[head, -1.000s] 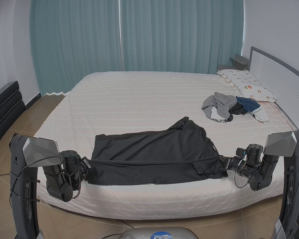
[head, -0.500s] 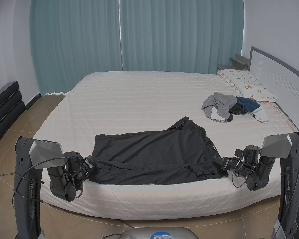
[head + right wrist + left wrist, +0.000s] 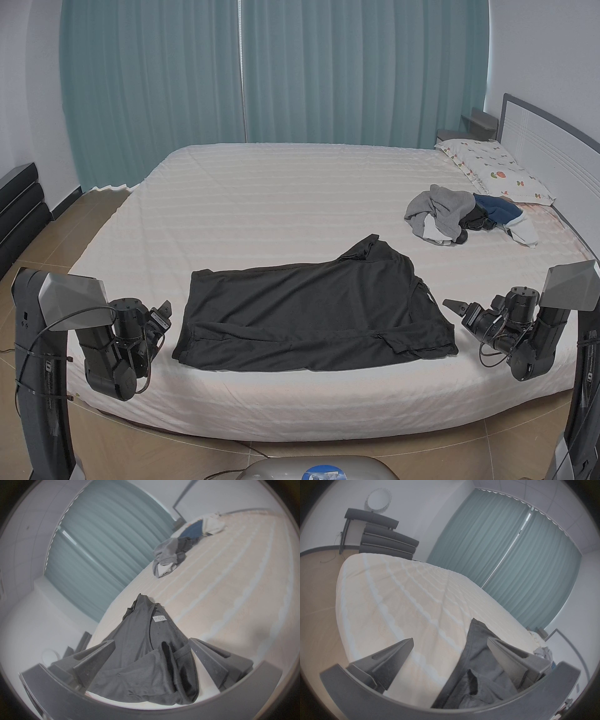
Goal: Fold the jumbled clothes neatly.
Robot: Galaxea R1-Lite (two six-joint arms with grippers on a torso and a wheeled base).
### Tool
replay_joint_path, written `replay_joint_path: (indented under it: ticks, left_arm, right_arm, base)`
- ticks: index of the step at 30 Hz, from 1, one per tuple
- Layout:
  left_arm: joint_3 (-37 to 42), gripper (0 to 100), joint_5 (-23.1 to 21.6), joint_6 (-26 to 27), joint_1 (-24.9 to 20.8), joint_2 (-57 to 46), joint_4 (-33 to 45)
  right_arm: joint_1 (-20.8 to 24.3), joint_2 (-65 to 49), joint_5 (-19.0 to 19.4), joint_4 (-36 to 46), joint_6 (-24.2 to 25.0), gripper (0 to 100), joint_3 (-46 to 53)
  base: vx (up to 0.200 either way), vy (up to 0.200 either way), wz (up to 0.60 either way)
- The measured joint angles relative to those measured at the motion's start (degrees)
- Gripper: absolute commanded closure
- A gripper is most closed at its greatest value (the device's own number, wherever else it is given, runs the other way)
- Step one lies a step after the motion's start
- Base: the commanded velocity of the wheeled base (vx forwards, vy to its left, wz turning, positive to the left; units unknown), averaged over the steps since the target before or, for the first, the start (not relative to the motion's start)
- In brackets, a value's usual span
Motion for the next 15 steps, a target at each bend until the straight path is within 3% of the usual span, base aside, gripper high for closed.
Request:
replay_joint_path:
  ticks: [3,5,12,15]
  left_arm:
    - [1.52,0,-1.94,-2.61,0.28,-1.71,0.0]
    - [2.82,0,-3.8,-4.05,0.34,-2.73,0.11]
    - [6.03,0,-8.27,-5.12,0.26,-4.91,0.17]
    - [6.36,0,-9.22,-5.14,0.22,-5.33,0.22]
  right_arm:
    - [-0.44,-1.13,0.11,-0.46,5.64,0,1.28]
    - [-0.67,-1.55,0.16,-1.01,7.39,0,1.88]
    - [-0.85,-1.57,0.38,-1.51,7.85,0,3.04]
    - [-0.8,-1.38,0.46,-1.56,7.85,0,3.15]
  base:
    - [0.0,0.0,0.0]
    - [0.2,0.0,0.0]
    - [0.2,0.0,0.0]
    - [0.0,0.0,0.0]
